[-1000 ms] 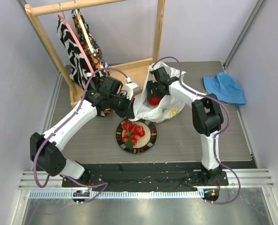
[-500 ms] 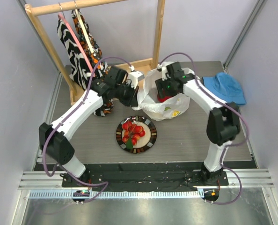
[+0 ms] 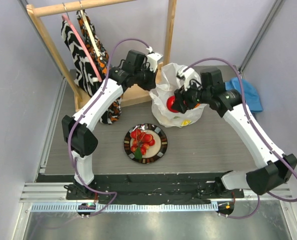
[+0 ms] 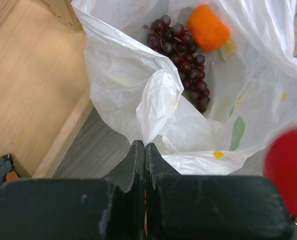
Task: Take the fake fruits out of the plastic bag
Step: Take out the fake fruit from the plastic bag, then place the fake fruit on the plate.
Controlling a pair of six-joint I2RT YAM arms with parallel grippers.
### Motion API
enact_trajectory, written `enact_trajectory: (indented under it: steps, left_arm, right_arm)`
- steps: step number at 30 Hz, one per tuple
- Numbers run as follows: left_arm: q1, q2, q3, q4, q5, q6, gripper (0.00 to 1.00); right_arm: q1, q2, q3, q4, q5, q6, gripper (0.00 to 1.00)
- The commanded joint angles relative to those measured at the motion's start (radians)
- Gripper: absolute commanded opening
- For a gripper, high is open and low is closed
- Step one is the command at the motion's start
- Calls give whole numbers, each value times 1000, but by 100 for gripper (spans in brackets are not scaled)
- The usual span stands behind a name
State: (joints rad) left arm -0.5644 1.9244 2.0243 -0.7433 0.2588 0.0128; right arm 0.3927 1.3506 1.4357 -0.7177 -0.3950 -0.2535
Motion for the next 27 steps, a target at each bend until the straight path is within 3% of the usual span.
enact_trajectory:
  steps: [1,5,8,17,27]
  left_arm:
    - [18,-7,53,35,-49,-7,0]
    - [18,-39,25,38,-58,-5,0]
    - [20,-73,-7,35,-55,-4,0]
    - [18,-177,-107,22,-59,12,0]
    - [20,-163,-87,28,-47,7,0]
  right_arm:
    - [138,-76,-78,-48,-128,-137,32]
    - [241,-42,-172,-19,-127,-156,31]
    - [248,13,-193,75,-85,-121,31]
    - [250,267,-136,239,38,-67,30]
    - [270,458,-66,316,25,-4,30]
